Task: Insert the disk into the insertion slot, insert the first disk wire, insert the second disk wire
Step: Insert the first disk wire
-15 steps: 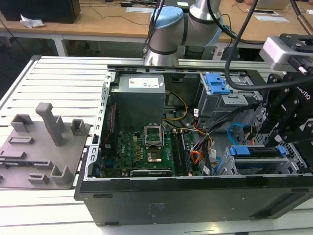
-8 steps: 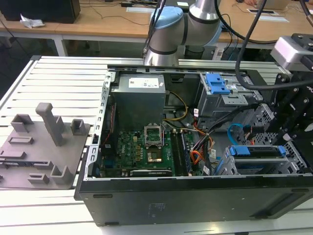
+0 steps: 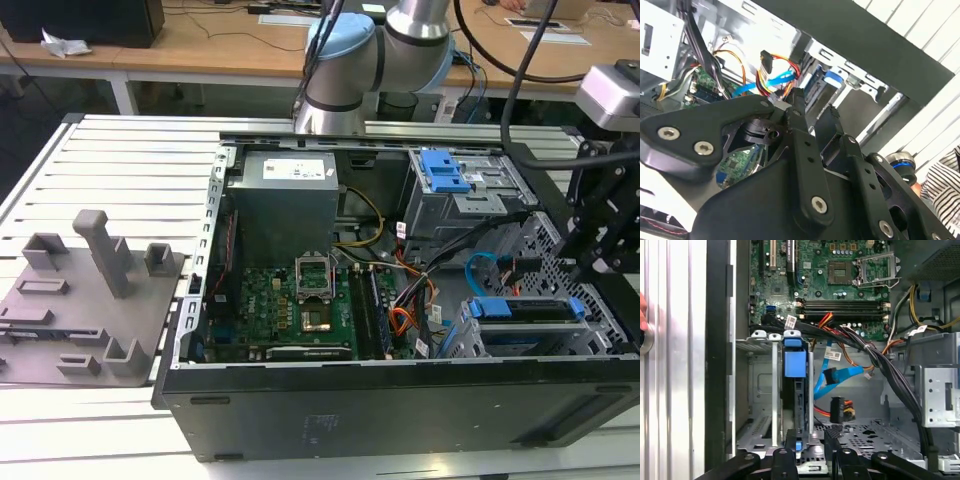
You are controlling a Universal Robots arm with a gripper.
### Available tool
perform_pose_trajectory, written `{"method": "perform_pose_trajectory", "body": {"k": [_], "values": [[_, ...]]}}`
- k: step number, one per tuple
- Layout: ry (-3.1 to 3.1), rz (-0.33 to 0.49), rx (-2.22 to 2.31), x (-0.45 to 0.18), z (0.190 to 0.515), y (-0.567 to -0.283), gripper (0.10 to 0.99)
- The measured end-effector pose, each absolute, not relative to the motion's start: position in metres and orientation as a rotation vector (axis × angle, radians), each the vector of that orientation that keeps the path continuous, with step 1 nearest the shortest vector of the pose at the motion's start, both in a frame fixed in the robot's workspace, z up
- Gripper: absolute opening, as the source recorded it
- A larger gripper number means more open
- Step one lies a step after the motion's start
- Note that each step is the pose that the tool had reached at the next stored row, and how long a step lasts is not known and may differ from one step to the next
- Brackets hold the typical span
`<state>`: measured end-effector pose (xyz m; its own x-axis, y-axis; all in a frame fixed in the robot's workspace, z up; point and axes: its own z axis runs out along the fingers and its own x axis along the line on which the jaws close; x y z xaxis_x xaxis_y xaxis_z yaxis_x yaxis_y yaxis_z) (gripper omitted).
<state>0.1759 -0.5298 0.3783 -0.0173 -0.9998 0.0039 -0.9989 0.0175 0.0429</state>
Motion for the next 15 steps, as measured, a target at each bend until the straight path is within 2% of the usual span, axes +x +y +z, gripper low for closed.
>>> {"method": "perform_pose_trajectory", "body": {"k": [5, 15], "values": [[-2.223, -0.042, 2.172, 0.179, 0.378, -0.512, 0.361], [-2.203, -0.043, 2.193, 0.177, 0.371, -0.511, 0.361]]}}
